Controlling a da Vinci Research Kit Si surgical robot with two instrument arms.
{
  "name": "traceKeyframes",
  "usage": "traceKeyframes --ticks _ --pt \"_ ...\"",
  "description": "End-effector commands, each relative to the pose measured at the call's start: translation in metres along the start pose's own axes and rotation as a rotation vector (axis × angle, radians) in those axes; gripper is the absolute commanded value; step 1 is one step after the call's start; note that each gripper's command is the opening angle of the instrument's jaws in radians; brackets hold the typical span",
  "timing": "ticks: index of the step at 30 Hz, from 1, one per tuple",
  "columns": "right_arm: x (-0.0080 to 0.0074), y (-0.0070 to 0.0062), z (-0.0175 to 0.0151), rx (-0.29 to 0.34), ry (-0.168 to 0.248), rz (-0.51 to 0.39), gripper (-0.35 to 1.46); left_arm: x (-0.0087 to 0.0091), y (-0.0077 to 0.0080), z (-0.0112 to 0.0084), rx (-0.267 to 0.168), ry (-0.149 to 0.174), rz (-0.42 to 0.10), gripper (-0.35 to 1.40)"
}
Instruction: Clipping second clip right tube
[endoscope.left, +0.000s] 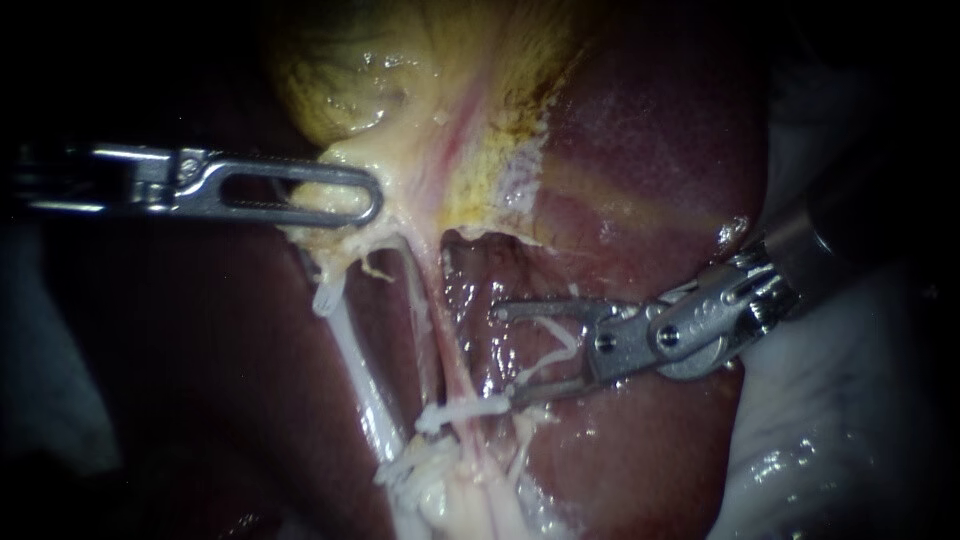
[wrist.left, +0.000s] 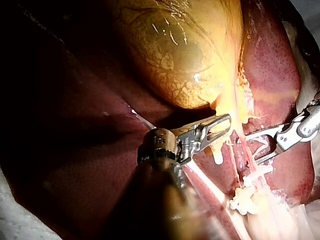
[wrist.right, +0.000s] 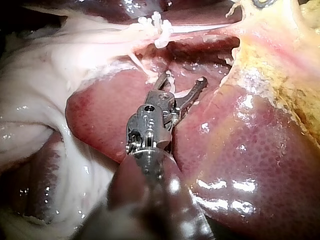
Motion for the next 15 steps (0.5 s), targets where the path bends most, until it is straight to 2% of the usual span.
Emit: traceKeyframes --ticks 1,12,15 --pt "0.0 0.0 0.0 0.0 0.0 0.001 0.5 0.0 0.0 0.0 0.0 0.0 0.0 -0.35" --pt "0.0001 0.0002 -0.0001 0.001 -0.003 -0.004 0.5 0.0 0.0 0.0 0.0 0.0 0.0 -0.35" --pt "0.0002 0.0003 -0.0001 -0.003 0.004 0.039 0.5 0.0 0.0 0.0 0.0 0.0 0.0 -0.35"
